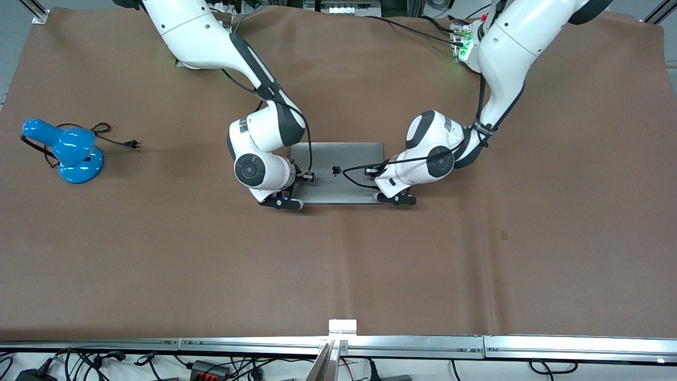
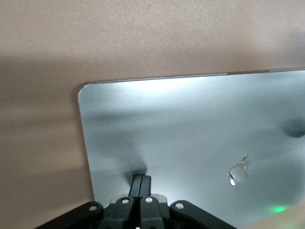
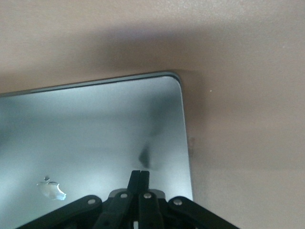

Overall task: Close laptop with both arms from behind
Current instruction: 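Push the screen back down with both grippers onto the keyboard, then press the closed lid with both grippers, then lift them away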

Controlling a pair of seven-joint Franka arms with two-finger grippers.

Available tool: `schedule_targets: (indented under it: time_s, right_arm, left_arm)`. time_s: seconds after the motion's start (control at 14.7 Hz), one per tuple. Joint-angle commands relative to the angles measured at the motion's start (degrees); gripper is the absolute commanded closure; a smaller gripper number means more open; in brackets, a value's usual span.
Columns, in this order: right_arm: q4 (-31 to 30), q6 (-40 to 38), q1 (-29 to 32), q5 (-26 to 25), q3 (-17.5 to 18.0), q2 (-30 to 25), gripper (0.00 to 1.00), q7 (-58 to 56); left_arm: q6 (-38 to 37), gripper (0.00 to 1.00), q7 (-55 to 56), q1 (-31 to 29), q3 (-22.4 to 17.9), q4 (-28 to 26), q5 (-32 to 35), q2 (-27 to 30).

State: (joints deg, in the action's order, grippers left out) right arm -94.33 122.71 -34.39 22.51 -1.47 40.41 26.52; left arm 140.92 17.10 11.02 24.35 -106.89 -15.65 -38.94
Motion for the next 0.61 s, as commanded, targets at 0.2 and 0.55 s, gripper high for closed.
schedule_targets:
  time_s: [0.2, 0.55]
  right_arm:
    - [1.6, -0.1, -0.1, -1.9, 0.1, 1.7, 1.0, 1.2]
    - [2.7, -0.9, 0.0, -3.4, 0.0, 0.7, 1.0, 0.7]
  left_arm:
    - [-2.8, 1.0, 1.7, 1.7, -2.2, 1.8, 1.6, 2.4]
    - [-21.6, 1.0, 1.9, -3.8, -4.0, 4.2, 2.0, 14.3]
